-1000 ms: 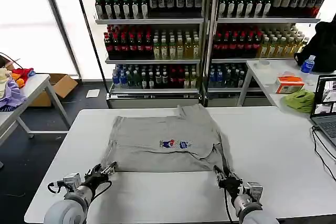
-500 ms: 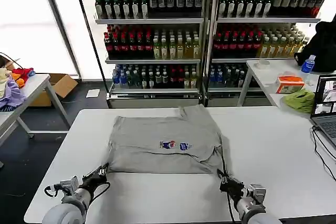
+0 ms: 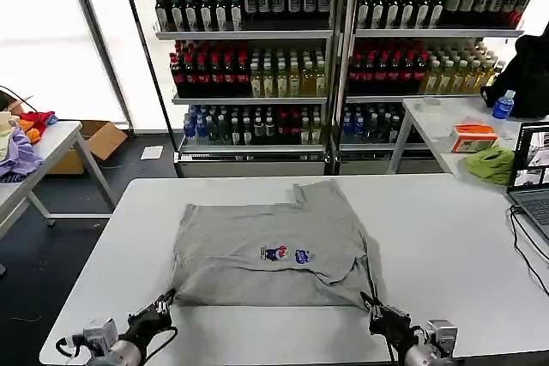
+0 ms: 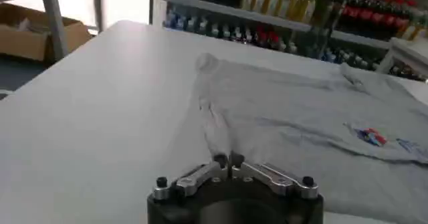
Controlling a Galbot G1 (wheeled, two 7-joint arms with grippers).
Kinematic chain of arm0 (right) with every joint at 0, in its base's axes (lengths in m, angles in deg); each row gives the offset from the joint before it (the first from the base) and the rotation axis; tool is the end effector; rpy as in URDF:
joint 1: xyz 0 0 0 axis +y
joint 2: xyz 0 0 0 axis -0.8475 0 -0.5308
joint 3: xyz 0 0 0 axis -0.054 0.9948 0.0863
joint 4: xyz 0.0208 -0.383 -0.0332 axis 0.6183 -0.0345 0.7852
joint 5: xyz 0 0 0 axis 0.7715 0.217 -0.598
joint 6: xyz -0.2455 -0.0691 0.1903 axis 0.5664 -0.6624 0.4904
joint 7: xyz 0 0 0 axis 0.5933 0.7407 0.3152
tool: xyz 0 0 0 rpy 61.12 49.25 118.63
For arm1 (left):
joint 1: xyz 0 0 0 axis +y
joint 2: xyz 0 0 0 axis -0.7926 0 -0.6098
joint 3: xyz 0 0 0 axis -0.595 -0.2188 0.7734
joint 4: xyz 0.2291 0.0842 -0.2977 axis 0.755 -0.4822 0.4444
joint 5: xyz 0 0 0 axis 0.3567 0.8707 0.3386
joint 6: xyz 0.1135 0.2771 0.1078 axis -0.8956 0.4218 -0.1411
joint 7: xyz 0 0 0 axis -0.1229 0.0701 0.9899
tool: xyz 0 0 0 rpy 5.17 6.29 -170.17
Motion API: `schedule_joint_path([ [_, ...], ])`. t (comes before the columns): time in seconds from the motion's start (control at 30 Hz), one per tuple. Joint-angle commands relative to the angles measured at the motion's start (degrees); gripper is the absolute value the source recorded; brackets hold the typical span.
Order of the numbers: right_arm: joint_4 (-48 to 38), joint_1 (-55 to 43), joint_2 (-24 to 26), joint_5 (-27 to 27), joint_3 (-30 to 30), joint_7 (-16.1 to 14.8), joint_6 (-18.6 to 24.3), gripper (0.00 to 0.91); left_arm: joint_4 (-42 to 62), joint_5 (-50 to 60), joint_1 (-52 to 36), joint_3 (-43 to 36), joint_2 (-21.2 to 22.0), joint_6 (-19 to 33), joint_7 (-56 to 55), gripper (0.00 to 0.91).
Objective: Fold and organize the clothes.
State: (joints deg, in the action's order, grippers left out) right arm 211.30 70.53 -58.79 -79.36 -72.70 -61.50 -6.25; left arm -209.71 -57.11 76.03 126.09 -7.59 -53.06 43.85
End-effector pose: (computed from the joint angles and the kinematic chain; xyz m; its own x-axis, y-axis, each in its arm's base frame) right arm 0.0927 -0.0903 -0.2841 -0.7908 -0.2379 0.5639 -0.1225 0.9642 0.2350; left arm 0.0909 0.0923 -0.2872 -0.8166 0.0782 0.5719 -0.0433 0.9797 -0.1958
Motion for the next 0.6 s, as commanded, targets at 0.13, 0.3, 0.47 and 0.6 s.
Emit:
schedule_joint_path([
  [0.13,4.0,7.0,0.6,2.1,-3.5,-1.5,-1.4,0.000,-6.4,5.3,11.8,5.0,3.6,-0.7,5.6,0.000],
  [0.3,3.8,7.1,0.2,4.9,-3.8,-2.3,-1.3,0.907,-7.2,6.3,11.4,6.7,3.4,-0.7,6.9,0.907],
  [0.47,5.5,6.4,0.6,4.7,-6.7,-7.0,-0.3,0.907,-6.7,3.0,11.5,13.7,1.9,-0.7,9.1,0.907],
  [0.6,5.8,2.5,0.1,4.0,-8.6,-7.7,-1.1,0.907,-5.1,0.1,10.7,17.7,-0.3,-0.7,9.3,0.907],
])
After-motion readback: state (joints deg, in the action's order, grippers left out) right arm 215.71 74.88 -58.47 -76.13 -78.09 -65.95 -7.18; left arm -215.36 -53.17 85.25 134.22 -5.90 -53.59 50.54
